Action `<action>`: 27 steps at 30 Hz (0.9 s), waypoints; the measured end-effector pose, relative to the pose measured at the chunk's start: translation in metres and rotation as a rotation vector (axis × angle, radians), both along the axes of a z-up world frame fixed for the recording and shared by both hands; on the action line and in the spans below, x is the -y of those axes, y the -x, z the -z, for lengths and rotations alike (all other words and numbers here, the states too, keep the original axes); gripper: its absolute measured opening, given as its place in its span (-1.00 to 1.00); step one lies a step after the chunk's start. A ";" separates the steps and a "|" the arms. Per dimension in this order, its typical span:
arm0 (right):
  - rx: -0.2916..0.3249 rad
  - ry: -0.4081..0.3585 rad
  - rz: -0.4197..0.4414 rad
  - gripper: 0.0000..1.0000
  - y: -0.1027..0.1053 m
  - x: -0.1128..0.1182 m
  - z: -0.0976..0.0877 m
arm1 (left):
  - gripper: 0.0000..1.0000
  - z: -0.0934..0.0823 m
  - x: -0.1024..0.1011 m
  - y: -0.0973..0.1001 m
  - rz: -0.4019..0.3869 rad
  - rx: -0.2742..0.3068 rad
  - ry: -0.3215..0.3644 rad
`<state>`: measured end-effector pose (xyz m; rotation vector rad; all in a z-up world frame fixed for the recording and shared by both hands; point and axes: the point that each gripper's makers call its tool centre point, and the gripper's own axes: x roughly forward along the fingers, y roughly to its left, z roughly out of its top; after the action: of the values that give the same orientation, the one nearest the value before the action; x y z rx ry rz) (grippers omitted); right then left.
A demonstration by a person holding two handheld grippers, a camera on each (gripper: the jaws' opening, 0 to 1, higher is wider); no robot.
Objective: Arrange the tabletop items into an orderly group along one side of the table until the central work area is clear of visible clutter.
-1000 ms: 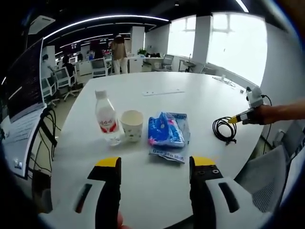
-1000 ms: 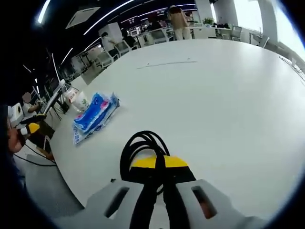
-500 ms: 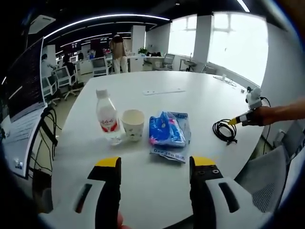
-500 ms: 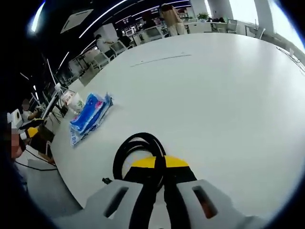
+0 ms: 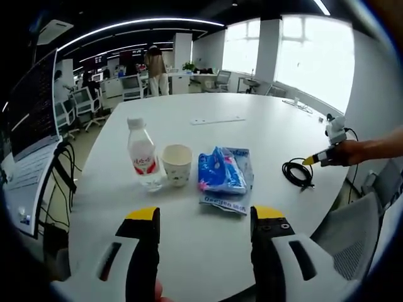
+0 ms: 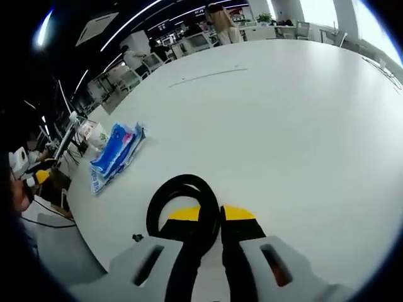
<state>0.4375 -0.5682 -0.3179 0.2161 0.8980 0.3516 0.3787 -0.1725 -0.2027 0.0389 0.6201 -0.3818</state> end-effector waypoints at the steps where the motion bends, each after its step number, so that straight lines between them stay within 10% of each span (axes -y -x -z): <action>1: 0.001 -0.002 0.001 -0.81 0.000 0.000 -0.001 | 0.16 0.000 -0.001 0.000 -0.001 0.000 0.001; 27: 0.056 0.005 -0.073 -0.69 -0.022 -0.022 -0.023 | 0.16 0.000 -0.006 -0.002 -0.017 0.003 0.015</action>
<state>0.4590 -0.5458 -0.2945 0.1684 0.8525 0.4216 0.3811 -0.1669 -0.2028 0.0197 0.6143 -0.3700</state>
